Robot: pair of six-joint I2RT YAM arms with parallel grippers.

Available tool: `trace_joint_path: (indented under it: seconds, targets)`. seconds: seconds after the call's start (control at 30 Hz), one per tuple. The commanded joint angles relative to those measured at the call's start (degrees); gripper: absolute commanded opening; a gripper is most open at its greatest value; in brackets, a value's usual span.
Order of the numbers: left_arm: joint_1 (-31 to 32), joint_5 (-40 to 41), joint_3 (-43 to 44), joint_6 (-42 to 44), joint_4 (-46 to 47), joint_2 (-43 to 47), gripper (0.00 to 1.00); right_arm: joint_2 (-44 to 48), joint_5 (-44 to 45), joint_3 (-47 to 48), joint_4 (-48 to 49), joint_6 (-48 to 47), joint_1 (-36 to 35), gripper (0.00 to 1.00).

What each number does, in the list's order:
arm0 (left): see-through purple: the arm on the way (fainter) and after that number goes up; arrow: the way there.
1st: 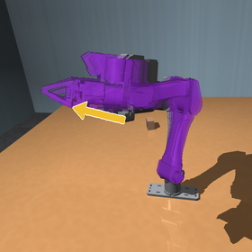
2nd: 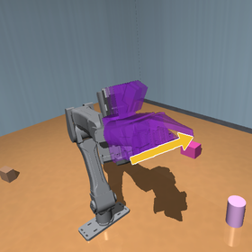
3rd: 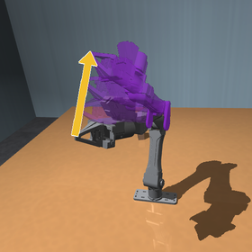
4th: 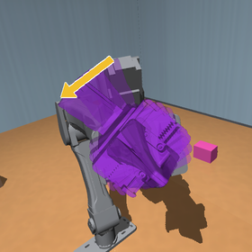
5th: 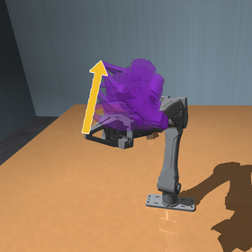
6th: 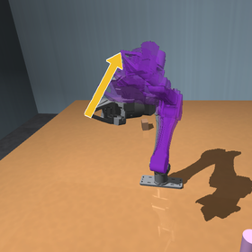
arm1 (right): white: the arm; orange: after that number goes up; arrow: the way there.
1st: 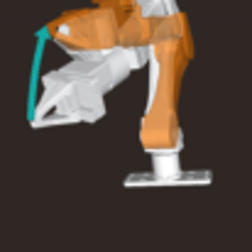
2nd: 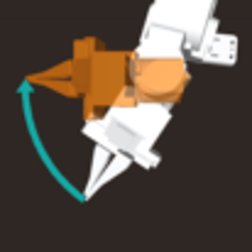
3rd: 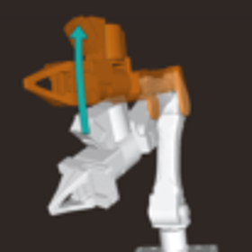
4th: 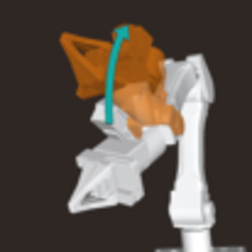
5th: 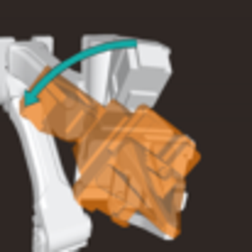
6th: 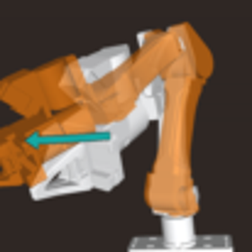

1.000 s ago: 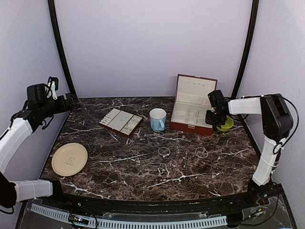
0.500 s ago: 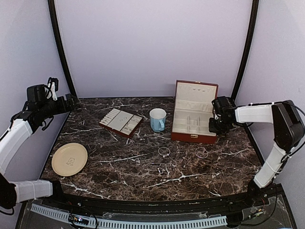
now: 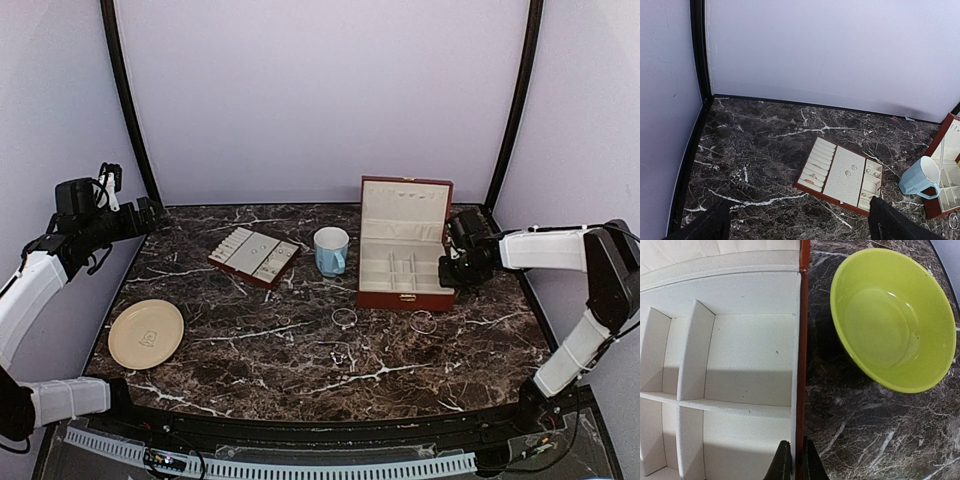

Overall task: Organize the mixed jewelry
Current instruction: Move the jewelry box to the center of the board, then adjust the bangle to the center of the board.

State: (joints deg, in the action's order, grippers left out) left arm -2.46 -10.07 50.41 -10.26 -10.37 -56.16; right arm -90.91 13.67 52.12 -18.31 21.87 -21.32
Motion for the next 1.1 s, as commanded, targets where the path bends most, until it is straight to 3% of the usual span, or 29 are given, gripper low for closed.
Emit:
trace_joint_path:
  seconds: [0.0, 0.1, 0.23, 0.37, 0.6, 0.73, 0.9, 1.07]
  targets:
    - [-0.2, -0.3, -0.9, 0.4, 0.1, 1.3, 0.98, 2.9, -1.6, -0.8, 1.2, -2.1, -1.5, 0.00]
    - [-0.1, -0.4, -0.9, 0.5, 0.2, 1.4, 0.98, 3.1, -0.8, -1.2, 1.6, -1.8, -1.5, 0.01]
    - [-0.2, -0.2, -1.0, 0.8, 0.2, 1.8, 0.98, 5.0, -0.7, -0.8, 2.1, -1.3, -1.5, 0.42]
    - [-0.2, 0.3, -1.0, 1.4, 0.1, 2.0, 0.98, 9.2, -0.5, 0.5, -0.1, -0.7, -1.4, 0.57]
    - [-0.1, 1.0, -1.3, 1.5, 0.5, 2.9, 0.99, 18.7, -2.4, -0.9, -8.8, 9.8, -2.0, 0.57]
    - [-0.1, 1.5, -1.4, 1.0, 0.6, 2.9, 0.99, 23.4, -2.1, -6.5, -9.5, 19.5, -7.6, 0.55]
    - [-0.1, 1.9, -1.1, 0.6, 0.4, 2.6, 0.99, 20.1, -5.3, -12.9, -7.1, 27.4, -10.7, 0.43]
    - [-0.2, 1.7, -1.2, 1.0, 0.3, 3.0, 0.99, 13.3, -1.6, -10.0, -8.8, 28.0, -13.8, 0.37]
